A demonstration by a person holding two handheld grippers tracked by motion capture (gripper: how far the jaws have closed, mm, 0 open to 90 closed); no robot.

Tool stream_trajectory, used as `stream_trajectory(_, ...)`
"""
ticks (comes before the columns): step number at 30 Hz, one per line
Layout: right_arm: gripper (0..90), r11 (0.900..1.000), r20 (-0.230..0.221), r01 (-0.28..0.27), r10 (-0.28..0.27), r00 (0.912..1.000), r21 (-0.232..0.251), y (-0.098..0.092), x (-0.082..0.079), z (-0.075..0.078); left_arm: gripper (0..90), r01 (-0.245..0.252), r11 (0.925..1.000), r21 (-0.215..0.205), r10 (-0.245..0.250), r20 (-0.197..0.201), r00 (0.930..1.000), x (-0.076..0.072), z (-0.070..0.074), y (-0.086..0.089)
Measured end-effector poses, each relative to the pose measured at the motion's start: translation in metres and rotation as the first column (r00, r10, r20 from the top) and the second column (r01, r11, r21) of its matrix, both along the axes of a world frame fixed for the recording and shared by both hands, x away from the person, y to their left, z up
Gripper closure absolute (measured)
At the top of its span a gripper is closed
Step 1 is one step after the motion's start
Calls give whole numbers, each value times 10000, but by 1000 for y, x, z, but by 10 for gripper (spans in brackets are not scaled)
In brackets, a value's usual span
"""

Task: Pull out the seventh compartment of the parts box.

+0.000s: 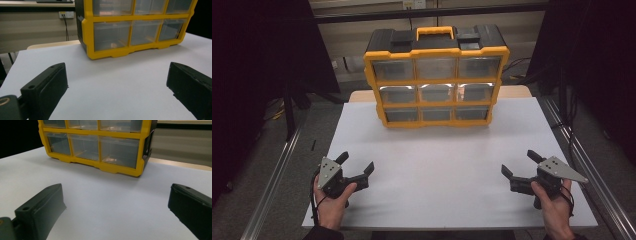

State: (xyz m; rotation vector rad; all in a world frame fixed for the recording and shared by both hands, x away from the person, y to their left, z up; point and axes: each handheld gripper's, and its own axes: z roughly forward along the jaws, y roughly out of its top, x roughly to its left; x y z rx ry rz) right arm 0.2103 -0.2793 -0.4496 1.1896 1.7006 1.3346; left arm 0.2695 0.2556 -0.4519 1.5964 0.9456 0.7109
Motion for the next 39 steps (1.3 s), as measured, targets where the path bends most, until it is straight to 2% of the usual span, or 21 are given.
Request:
stream_trajectory(4, 0, 10000, -39, -24, 24, 10000, 50, 0, 0, 0, 34, -61, 9998, 190, 62, -65, 10000, -1, 0, 0)
stream_trajectory(5, 0, 10000, -77, -33, 34, 10000, 75, 0, 0, 0, 35, 11, 9999, 103, -11, -68, 10000, 0, 0, 0)
stream_trajectory(9, 0, 9999, -70, -105, 106, 9999, 53, 1, 0, -1, 35, -135, 9968, 789, 159, -296, 9994, 0, -1, 1)
stream_trajectory(13, 0, 9998, -103, -162, 163, 9998, 66, 2, 1, -1, 36, -136, 9932, 1152, 176, -335, 9993, 1, -2, -2)
stream_trajectory(16, 1, 9998, -135, -176, 177, 9998, 78, 2, 2, -2, 43, -157, 9950, 991, 184, -267, 9995, 2, -1, -4)
stream_trajectory(17, 1, 9998, -142, -176, 177, 9997, 85, 2, 2, -2, 49, -46, 9942, 1072, 61, -138, 9999, 3, -1, -3)
stream_trajectory(19, 1, 9998, -166, -159, 161, 9997, 106, 2, 1, -2, 48, -296, 9948, 970, 293, 41, 9996, 3, 0, -5)
stream_trajectory(20, 1, 9999, -139, -139, 140, 9998, 68, 1, 1, -2, 49, -213, 9928, 1182, 200, 116, 9997, 4, 0, -4)
stream_trajectory(21, 2, 9999, -119, -145, 145, 9998, 63, 1, 2, -2, 48, -300, 9943, 1027, 295, 58, 9995, 5, 0, -6)
stream_trajectory(24, 2, 9998, -171, -181, 183, 9997, 90, 1, 2, -2, 48, -304, 9933, 1111, 311, -45, 9995, 7, 0, -8)
stream_trajectory(26, 1, 9997, -178, -213, 215, 9996, 91, 1, 2, -2, 48, -53, 9944, 1051, 66, -115, 9999, 13, -1, -10)
stream_trajectory(27, 2, 9997, -194, -236, 238, 9995, 89, 2, 2, -2, 48, -100, 9963, 850, 113, -146, 9998, 15, -3, -12)
stream_trajectory(29, 1, 9997, -202, -233, 235, 9995, 84, 2, 2, -2, 48, -269, 9926, 1185, 283, -99, 9996, 18, -4, -14)
stream_trajectory(31, 0, 9998, -221, -165, 167, 9996, 94, 2, 2, -1, 48, -108, 9924, 1222, 129, -165, 9998, 20, -3, -13)
stream_trajectory(33, 0, 9998, -232, -175, 177, 9996, 101, 2, 1, -1, 48, -260, 9944, 1020, 261, -2, 9997, 21, -4, -15)
stream_trajectory(34, 0, 9998, -233, -176, 178, 9996, 108, 2, 1, -1, 48, -297, 9929, 1149, 298, 14, 9996, 22, -4, -15)
stream_trajectory(39, 1, 9999, -171, -157, 158, 9997, 42, 3, 2, -1, 52, -154, 9925, 1210, 154, 9, 9999, 30, -7, -20)
